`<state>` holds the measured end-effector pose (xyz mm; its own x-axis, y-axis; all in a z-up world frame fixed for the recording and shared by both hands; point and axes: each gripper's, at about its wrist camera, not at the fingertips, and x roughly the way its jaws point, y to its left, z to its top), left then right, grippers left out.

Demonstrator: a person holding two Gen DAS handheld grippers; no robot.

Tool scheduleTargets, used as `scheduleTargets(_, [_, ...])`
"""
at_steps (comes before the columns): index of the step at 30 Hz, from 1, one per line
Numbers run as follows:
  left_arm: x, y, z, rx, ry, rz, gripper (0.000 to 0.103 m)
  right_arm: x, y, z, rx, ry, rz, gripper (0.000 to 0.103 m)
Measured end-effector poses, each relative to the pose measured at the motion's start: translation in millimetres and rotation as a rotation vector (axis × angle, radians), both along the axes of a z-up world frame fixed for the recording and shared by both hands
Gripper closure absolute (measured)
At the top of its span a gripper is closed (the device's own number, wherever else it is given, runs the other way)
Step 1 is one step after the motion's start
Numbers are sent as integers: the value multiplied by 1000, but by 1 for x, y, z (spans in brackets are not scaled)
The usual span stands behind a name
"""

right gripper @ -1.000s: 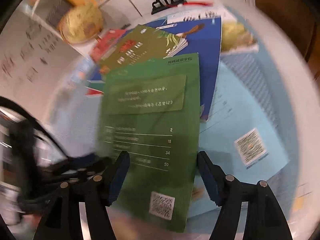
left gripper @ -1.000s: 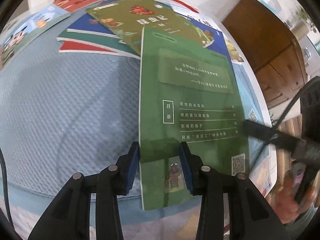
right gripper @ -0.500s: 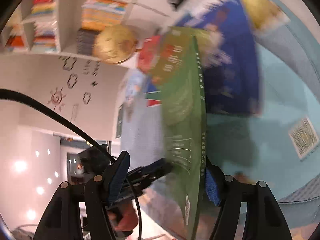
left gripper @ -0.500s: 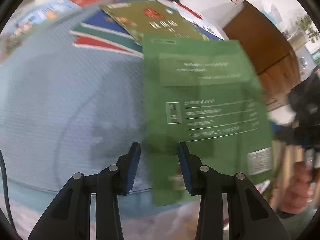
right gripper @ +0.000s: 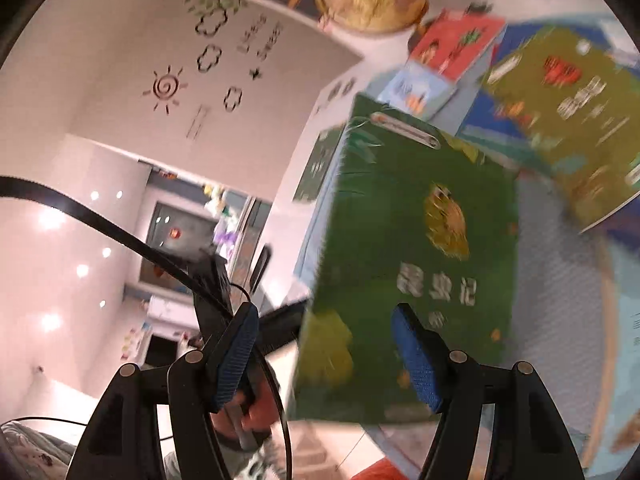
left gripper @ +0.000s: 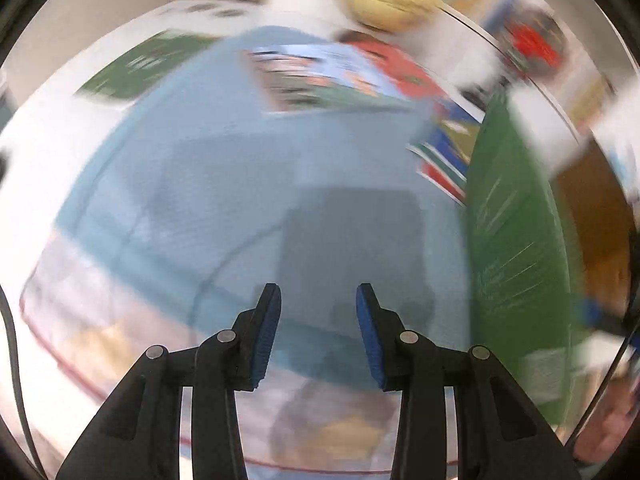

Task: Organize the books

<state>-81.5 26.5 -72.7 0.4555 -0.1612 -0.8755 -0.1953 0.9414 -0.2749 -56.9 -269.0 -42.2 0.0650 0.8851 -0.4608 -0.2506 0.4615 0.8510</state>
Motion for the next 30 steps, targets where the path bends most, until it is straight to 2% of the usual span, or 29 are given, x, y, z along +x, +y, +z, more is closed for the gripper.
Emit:
scheduleTargets(5, [-15, 33, -10, -48, 10, 133, 68, 0, 24, -36, -75, 71, 41, 35])
scheduleTargets(7, [-23, 36, -16, -84, 26, 123, 68, -2, 24, -45, -206, 48, 17, 35])
scheduleTargets(10, [-23, 22, -26, -101, 64, 60, 68, -2, 17, -57, -462, -37, -26, 35])
scheduleTargets(12, [-20, 8, -33, -117, 72, 8, 68, -1, 12, -68, -545, -58, -34, 39])
scheduleTargets(16, [-16, -24, -42, -143, 98, -74, 66, -1, 10, -82, -602, -56, -43, 48])
scheduleTargets(20, [-19, -40, -40, -69, 92, -106, 66, -5, 27, -77, -603, -94, 4, 63])
scheduleTargets(23, [-22, -41, -39, -59, 97, -111, 66, -9, 36, -78, -614, -107, 29, 63])
scheduleTargets(26, [-27, -38, -39, -76, 113, -112, 66, -9, 27, -76, -554, -74, 24, 63])
scheduleTargets(30, [-36, -38, -42, -89, 122, -100, 64, -12, 26, -78, -571, -76, 33, 63])
